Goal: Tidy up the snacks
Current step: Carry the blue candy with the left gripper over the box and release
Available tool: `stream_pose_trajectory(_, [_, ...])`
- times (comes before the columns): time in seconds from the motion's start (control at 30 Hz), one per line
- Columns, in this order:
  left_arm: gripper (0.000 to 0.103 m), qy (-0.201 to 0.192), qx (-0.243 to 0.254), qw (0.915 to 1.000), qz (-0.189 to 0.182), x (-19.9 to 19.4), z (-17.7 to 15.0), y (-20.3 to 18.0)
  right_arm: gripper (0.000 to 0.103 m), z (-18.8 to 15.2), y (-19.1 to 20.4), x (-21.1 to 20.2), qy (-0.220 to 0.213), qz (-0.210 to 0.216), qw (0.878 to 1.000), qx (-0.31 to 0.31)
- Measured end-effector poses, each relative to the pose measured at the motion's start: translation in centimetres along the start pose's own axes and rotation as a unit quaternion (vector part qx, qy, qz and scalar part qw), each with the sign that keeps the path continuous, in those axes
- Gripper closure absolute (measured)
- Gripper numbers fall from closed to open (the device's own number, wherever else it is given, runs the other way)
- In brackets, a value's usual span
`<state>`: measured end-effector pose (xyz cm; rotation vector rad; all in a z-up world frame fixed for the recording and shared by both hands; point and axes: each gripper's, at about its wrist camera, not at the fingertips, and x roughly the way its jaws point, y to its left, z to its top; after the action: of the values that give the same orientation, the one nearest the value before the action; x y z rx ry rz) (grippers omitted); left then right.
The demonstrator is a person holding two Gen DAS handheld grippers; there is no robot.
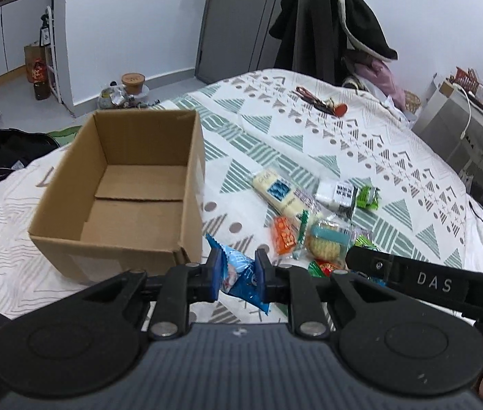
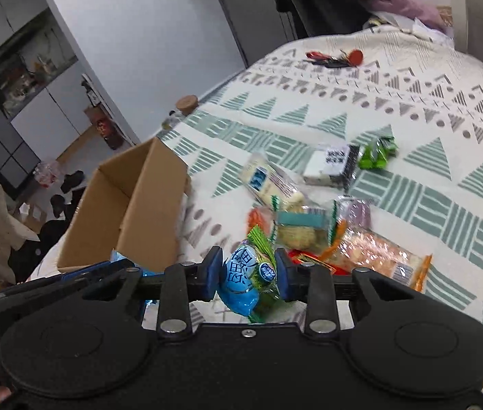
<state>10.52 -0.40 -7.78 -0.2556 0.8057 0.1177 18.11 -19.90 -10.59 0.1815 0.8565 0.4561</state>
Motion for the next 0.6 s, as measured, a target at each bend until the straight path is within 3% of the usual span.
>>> stream_pose_trajectory(0.6, [0.084, -0.044, -0.044, 0.9975, 0.034, -2.0, 2.9, 5.4, 0.071, 1.3, 6.3, 1.1, -0.034, 0.072, 0.995, -0.059])
